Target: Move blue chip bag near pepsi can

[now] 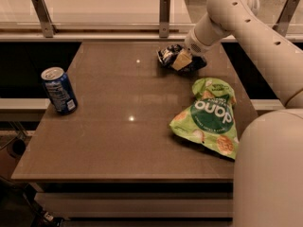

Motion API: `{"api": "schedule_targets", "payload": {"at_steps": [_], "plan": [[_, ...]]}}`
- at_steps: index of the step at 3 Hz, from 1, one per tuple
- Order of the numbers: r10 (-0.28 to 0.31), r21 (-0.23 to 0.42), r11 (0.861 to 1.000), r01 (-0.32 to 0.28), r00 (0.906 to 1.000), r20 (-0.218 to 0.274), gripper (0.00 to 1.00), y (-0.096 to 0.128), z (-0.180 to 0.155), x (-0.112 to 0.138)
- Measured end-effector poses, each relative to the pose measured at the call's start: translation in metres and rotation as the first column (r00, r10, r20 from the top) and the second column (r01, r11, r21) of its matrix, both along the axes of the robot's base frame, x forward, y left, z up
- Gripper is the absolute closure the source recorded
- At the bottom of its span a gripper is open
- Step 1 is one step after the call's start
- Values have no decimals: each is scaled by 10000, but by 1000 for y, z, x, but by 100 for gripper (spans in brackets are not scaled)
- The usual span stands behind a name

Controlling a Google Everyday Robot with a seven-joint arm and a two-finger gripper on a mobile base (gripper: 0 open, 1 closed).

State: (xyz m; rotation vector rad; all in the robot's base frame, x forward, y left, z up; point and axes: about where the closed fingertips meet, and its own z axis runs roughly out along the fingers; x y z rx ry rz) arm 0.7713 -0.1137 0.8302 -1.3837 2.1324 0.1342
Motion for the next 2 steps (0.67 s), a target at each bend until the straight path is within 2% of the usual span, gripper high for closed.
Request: {"api": "schedule_targets", "payload": {"at_steps": [1,2], "plan": [[4,0,10000,-4,10000,-6,100,0,1,0],[4,0,10000,-4,10000,-7,100,0,2,0]]}}
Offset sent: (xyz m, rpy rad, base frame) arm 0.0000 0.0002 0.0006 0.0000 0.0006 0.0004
